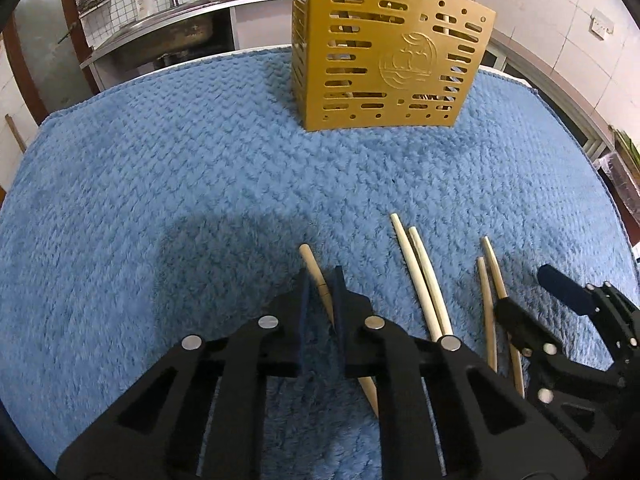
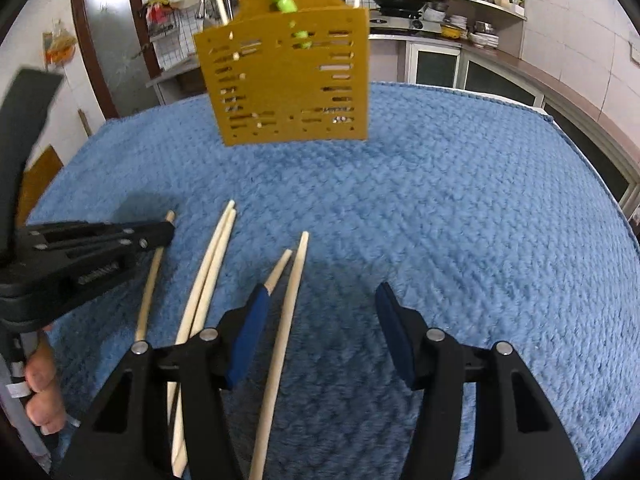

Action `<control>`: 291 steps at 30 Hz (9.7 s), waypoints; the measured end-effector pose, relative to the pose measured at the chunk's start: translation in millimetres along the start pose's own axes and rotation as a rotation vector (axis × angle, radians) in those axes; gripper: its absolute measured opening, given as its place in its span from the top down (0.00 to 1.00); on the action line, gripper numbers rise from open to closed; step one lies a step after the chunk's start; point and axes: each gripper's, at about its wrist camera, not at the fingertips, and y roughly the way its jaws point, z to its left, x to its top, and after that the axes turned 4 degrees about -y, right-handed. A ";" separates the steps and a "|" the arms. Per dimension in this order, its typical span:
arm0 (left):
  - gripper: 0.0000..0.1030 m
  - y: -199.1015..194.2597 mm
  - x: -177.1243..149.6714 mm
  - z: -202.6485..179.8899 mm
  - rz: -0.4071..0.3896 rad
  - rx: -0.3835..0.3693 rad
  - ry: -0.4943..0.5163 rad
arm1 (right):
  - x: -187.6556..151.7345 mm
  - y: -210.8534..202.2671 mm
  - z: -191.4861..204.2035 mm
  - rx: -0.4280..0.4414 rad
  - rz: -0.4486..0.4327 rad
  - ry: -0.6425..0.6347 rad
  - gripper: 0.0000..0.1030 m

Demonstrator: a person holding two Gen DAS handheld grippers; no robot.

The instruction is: Organize utensils

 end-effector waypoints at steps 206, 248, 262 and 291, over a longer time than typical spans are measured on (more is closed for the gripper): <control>0.05 -81.8 -23.4 77.9 -0.360 -0.075 -0.071 | 23.7 -38.3 -29.5 -0.039 -0.182 0.039 0.37; 0.46 -67.0 -129.8 5.1 -0.103 -0.269 0.583 | 5.4 0.9 -34.3 -0.034 -0.074 0.071 0.37; 0.70 -52.8 -93.5 15.8 -0.001 -0.247 0.365 | 14.4 1.7 -12.6 -0.017 -0.005 0.017 0.38; 0.70 -43.7 -15.3 65.3 -0.042 -0.099 -0.086 | 49.8 33.2 33.9 0.055 0.349 -0.073 0.91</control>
